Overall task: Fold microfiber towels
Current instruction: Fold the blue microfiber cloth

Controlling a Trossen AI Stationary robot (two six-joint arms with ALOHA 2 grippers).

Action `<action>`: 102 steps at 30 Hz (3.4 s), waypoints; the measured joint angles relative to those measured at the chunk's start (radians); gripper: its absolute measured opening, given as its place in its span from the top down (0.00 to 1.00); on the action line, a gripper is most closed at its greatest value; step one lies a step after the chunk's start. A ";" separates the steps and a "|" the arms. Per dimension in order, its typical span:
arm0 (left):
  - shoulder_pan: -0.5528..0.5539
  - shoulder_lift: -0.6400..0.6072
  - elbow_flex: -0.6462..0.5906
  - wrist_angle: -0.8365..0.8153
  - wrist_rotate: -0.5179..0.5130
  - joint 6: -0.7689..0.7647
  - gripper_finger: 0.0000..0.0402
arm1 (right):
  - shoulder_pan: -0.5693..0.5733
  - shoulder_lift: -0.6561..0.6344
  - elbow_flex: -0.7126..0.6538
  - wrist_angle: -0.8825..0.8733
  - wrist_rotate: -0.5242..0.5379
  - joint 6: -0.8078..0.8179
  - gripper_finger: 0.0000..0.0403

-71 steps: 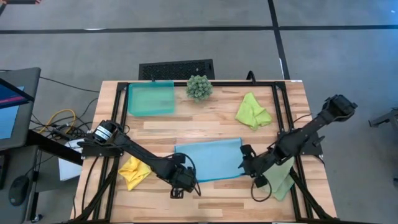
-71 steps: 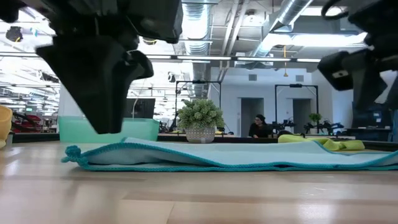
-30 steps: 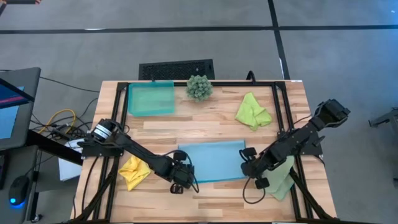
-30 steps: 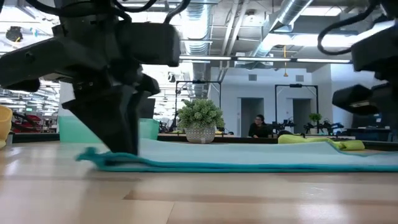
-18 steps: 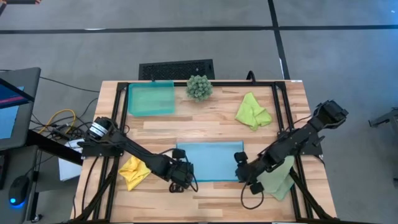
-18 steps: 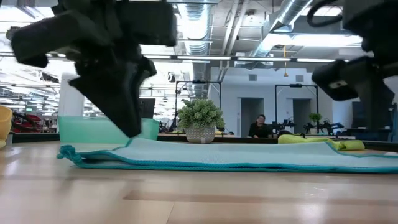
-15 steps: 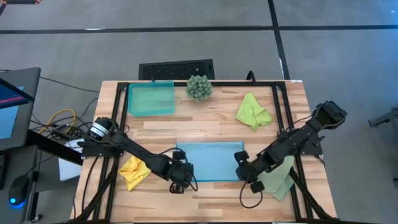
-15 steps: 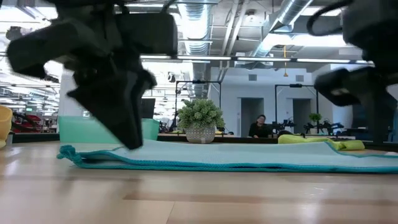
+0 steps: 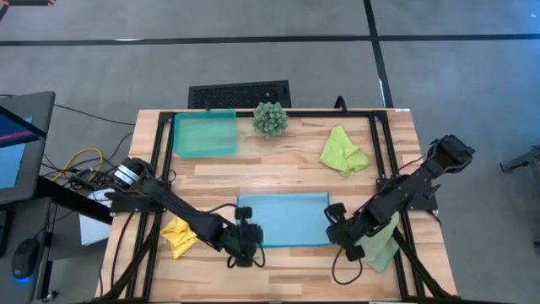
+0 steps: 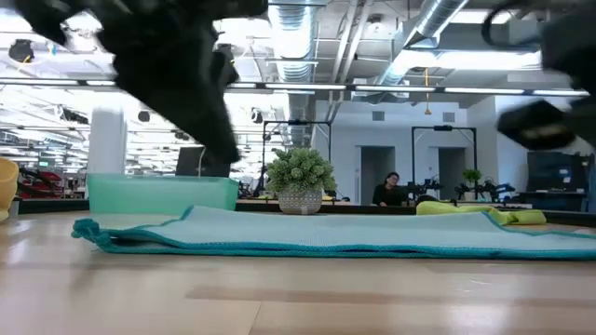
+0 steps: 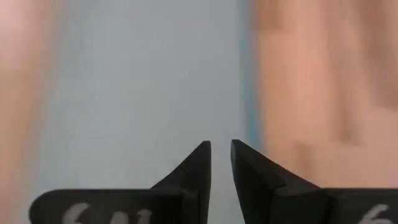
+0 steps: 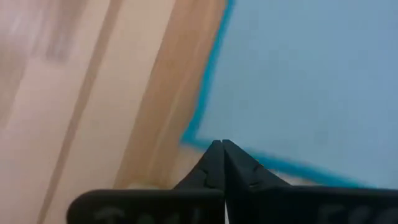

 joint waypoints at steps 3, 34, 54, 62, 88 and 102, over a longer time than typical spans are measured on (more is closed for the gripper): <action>0.025 -0.016 0.002 -0.083 -0.194 -0.086 0.89 | -0.037 -0.038 -0.013 0.081 0.200 0.050 0.94; 0.219 -0.017 -0.229 0.021 -0.246 -0.385 0.98 | -0.377 -0.077 -0.217 0.250 0.217 -0.002 0.94; 0.064 -0.068 -0.151 -0.157 -0.149 -0.636 0.98 | -0.407 -0.121 -0.318 0.437 0.331 -0.089 0.96; 0.094 -0.044 -0.203 -0.079 -0.024 -0.613 0.98 | -0.362 -0.048 -0.315 0.489 -0.033 -0.058 0.96; 0.100 0.070 -0.154 0.224 0.150 -0.313 0.98 | -0.260 0.072 -0.252 0.648 0.049 -0.110 0.96; 0.030 0.079 -0.019 0.342 0.078 0.047 0.98 | -0.157 -0.028 -0.191 0.550 0.139 -0.112 0.92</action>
